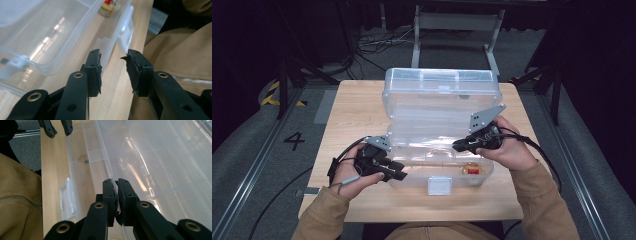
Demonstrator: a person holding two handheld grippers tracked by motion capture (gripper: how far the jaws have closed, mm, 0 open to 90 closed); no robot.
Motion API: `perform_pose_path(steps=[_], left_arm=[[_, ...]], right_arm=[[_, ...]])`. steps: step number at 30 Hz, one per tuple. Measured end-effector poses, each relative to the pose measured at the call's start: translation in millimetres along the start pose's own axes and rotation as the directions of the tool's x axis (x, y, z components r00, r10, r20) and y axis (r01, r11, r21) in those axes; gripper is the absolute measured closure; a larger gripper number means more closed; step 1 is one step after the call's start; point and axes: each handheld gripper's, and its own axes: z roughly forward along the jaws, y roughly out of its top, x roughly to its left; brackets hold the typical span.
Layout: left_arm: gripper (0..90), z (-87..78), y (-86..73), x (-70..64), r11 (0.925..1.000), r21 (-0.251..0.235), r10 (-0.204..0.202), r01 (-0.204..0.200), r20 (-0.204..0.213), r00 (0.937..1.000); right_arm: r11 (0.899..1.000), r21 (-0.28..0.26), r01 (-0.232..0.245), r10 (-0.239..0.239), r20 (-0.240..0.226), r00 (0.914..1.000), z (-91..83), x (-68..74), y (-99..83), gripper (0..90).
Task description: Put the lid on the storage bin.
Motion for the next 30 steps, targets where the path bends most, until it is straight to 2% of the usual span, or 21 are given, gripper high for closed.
perform_pose_path(steps=[2, 3, 7, 13, 17, 20, 24, 30], left_arm=[[64.7, -2.2, 0.3, 0.2, 1.0, -0.007, -0.002, 0.002, 0.004, 1.0], [65.4, -8.8, 1.4, 0.7, 0.9994, -0.035, -0.003, 0.003, 0.005, 1.0], [66.9, -16.3, 3.3, 0.8, 0.9976, -0.069, -0.004, 0.004, 0.004, 1.0], [68.3, -28.2, 6.5, 2.0, 0.9905, -0.137, -0.011, 0.01, -0.01, 0.9999], [70.0, -33.6, 8.9, 0.6, 0.9828, -0.184, -0.018, 0.012, -0.027, 0.9995], [71.4, -36.9, 10.8, -0.8, 0.9759, -0.218, -0.018, 0.009, -0.038, 0.9991], [74.2, -42.4, 14.5, -2.0, 0.9616, -0.274, -0.031, 0.01, -0.072, 0.9969], [78.2, -50.8, 23.9, -2.4, 0.9387, -0.345, -0.068, 0.01, -0.158, 0.9851]], right_arm=[[1.0, -0.003, 0.0, 0.0, 0.007, 1.0, -0.1, 0.8, -0.3, 85.0], [1.0, -0.005, 0.001, -0.001, 0.011, 0.9999, 0.0, 1.2, -0.7, 85.0], [1.0, -0.014, -0.004, 0.005, 0.013, 0.9999, 0.0, 1.7, -1.7, 84.9], [0.999, -0.033, -0.017, 0.018, 0.014, 0.9997, 0.0, 3.0, -5.3, 84.7], [0.999, -0.035, -0.019, 0.019, 0.013, 0.9997, 0.5, 3.7, -5.6, 84.7], [0.999, -0.033, -0.021, 0.022, 0.013, 0.9997, 0.8, 4.3, -5.7, 84.6], [0.999, -0.038, -0.022, 0.022, 0.015, 0.9996, 1.1, 4.9, -6.3, 84.5], [0.998, -0.051, -0.03, 0.031, 0.021, 0.9993, 0.9, 6.1, -8.4, 84.2]])
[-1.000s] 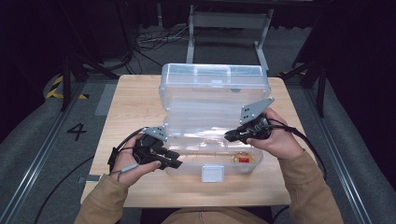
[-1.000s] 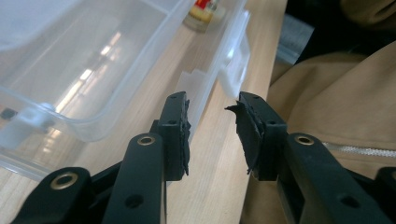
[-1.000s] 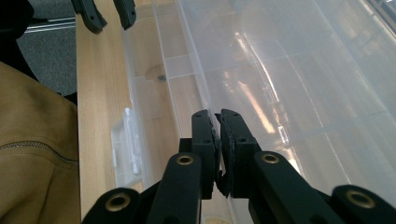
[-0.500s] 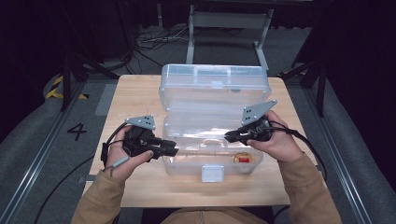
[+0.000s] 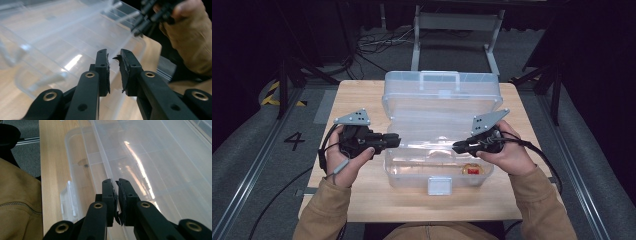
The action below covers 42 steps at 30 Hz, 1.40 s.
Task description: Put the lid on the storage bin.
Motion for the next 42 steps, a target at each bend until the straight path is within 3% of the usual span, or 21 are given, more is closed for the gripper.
perform_pose_path(steps=[7, 19, 24, 33, 38, 42], left_arm=[[80.1, 2.3, 8.4, 7.5, 0.9987, -0.047, -0.024, 0.021, -0.079, 0.9966], [79.5, 5.8, 12.9, 5.3, 0.9989, -0.041, -0.032, 0.024, -0.194, 0.9804], [81.0, 2.8, 10.1, 7.3, 0.9978, -0.059, -0.042, 0.03, -0.216, 0.9756], [84.8, 2.5, 9.3, 7.0, 0.9984, -0.049, -0.037, 0.027, -0.213, 0.9763], [84.9, 2.3, 8.8, 6.8, 0.9985, -0.045, -0.039, 0.03, -0.208, 0.9773], [84.8, 1.8, 8.1, 6.9, 0.9988, -0.039, -0.036, 0.029, -0.2, 0.9792]], right_arm=[[1.0, -0.003, -0.001, 0.001, 0.004, 1.0, -0.2, 1.1, -0.6, 83.9], [1.0, -0.004, 0.004, -0.003, 0.007, 1.0, 0.8, 5.7, -3.6, 83.8], [1.0, 0.011, 0.007, -0.007, -0.005, 1.0, 2.4, 8.4, -4.5, 84.0], [1.0, 0.029, 0.011, -0.011, -0.006, 0.9999, 2.0, 12.7, -5.1, 83.7], [1.0, 0.029, -0.006, 0.006, -0.006, 1.0, 0.9, 13.1, -6.1, 80.7], [0.999, -0.006, -0.052, 0.051, -0.035, 0.9981, -3.0, 13.1, -9.7, 75.7]])
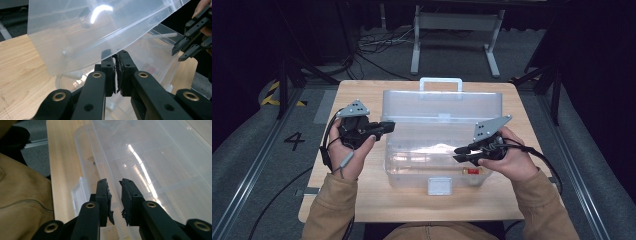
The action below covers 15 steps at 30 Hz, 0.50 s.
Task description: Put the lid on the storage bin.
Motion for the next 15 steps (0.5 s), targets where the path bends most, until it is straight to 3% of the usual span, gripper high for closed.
perform_pose_path(steps=[5, 11, 15], left_arm=[[84.0, -1.5, -0.4, -0.3, 0.9999, 0.007, 0.009, -0.009, 0.002, 1.0], [82.5, -2.0, -0.3, -0.6, 0.9998, 0.016, 0.011, -0.012, 0.013, 0.9999], [82.0, -1.9, 0.0, -0.4, 0.9998, 0.018, 0.012, -0.013, 0.017, 0.9998]], right_arm=[[0.995, -0.062, -0.073, 0.072, -0.023, 0.9972, -15.8, -3.4, -7.6, 74.8], [0.989, -0.133, -0.061, 0.06, -0.008, 0.9982, -29.8, -5.7, -14.0, 67.7], [0.982, -0.161, -0.095, 0.1, 0.024, 0.9947, -39.5, -8.6, -18.0, 68.4]])
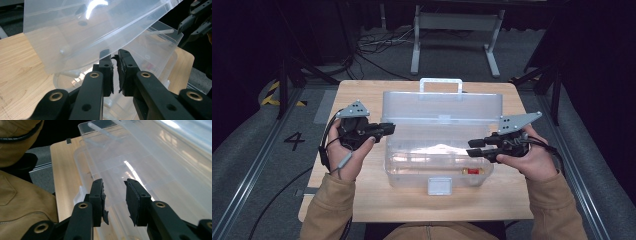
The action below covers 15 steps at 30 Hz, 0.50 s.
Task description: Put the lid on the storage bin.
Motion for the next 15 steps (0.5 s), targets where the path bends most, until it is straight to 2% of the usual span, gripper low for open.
perform_pose_path(steps=[4, 6, 13, 15], left_arm=[[82.0, -0.3, -0.4, 0.8, 1.0, 0.001, -0.001, 0.001, 0.007, 1.0], [82.0, -0.5, -0.7, 0.7, 1.0, 0.004, -0.003, 0.003, 0.01, 0.9999], [82.0, -0.8, -1.0, 0.9, 0.9999, 0.013, -0.001, 0.0, 0.017, 0.9998], [82.2, -0.9, -1.1, 0.4, 0.9997, 0.023, 0.002, -0.003, 0.015, 0.9999]], right_arm=[[0.999, -0.006, -0.052, 0.052, 0.022, 0.9984, -7.6, -4.9, -2.5, 74.5], [0.996, -0.016, -0.092, 0.092, 0.046, 0.9947, -12.8, -8.0, -4.4, 79.6], [0.991, -0.03, -0.133, 0.135, 0.086, 0.9871, -24.6, -12.5, -7.5, 85.1], [0.986, -0.009, -0.169, 0.169, 0.092, 0.9813, -28.3, -15.7, -10.3, 85.8]])
